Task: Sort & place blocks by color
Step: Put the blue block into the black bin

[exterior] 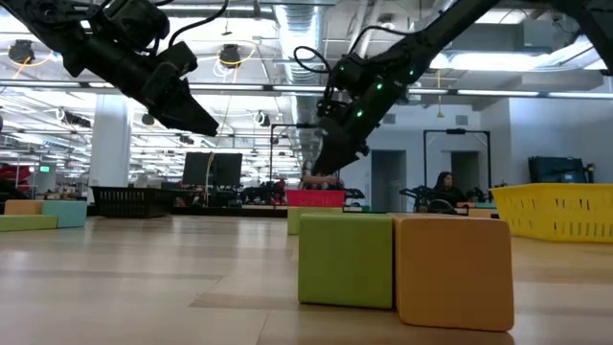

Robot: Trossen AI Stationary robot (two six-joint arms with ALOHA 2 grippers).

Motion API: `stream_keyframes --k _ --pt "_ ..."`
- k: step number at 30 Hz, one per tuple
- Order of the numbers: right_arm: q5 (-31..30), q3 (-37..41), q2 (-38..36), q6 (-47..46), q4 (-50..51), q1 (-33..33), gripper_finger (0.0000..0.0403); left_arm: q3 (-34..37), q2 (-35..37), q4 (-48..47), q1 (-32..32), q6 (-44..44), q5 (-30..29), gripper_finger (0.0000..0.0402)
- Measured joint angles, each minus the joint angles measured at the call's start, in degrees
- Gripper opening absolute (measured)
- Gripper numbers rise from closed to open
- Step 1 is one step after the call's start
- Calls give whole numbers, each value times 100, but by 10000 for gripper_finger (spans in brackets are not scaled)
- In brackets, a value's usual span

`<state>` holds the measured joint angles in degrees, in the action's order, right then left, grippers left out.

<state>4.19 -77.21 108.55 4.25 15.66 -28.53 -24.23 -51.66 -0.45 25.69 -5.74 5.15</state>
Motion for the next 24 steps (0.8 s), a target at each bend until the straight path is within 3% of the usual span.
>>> stream_keyframes --k 7,15,19,24 --pt "507 0 -700 -406 1314 710 260 0 0 -34 0 -65 2 303" --pt "649 441 -918 -674 1700 2508 260 0 0 -32 0 -65 52 303" --pt "626 654 -893 -1333 1582 3392 260 0 0 12 -2 -169 64 303" --pt "112 797 -889 -2707 1403 4355 260 0 0 97 0 -248 96 303"
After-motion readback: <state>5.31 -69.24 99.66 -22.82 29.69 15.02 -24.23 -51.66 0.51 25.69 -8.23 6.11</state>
